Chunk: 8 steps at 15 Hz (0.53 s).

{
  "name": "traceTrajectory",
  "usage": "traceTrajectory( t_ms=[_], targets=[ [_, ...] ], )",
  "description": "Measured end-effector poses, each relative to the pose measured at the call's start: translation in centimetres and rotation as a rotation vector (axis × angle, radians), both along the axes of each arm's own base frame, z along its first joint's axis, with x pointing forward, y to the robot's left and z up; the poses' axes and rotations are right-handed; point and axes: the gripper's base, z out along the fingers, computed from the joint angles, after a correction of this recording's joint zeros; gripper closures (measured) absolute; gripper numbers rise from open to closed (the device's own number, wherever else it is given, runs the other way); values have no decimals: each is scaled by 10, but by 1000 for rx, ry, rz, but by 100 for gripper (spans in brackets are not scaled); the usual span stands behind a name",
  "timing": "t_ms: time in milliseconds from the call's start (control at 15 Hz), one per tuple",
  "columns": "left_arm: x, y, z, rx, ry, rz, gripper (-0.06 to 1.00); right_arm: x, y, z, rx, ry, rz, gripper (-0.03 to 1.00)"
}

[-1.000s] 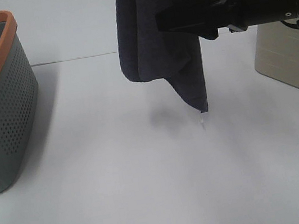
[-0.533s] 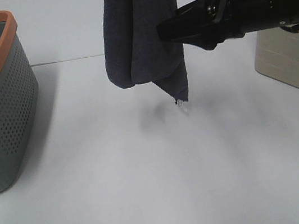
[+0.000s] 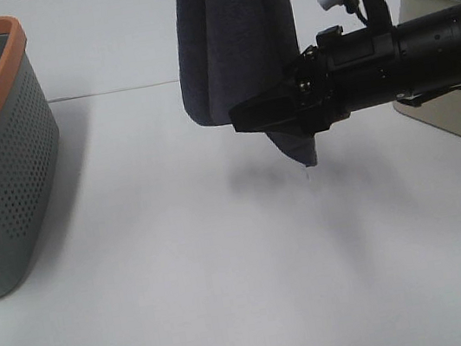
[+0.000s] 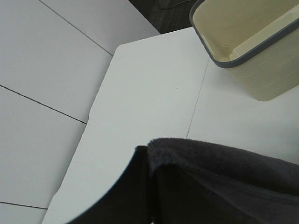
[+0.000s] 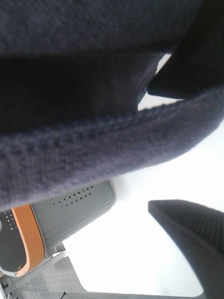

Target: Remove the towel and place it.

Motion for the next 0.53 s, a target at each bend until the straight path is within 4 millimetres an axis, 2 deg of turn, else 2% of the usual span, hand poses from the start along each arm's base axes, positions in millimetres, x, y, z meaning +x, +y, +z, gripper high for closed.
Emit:
traceTrajectory(
  t_ms=[133, 533],
  targets=[
    [0, 0, 0, 0, 0, 0, 94, -1, 3, -3, -1, 9, 11, 47],
    [4, -3, -7, 15, 17, 0, 94, -2, 3, 1, 32, 76, -17, 72]
  ],
)
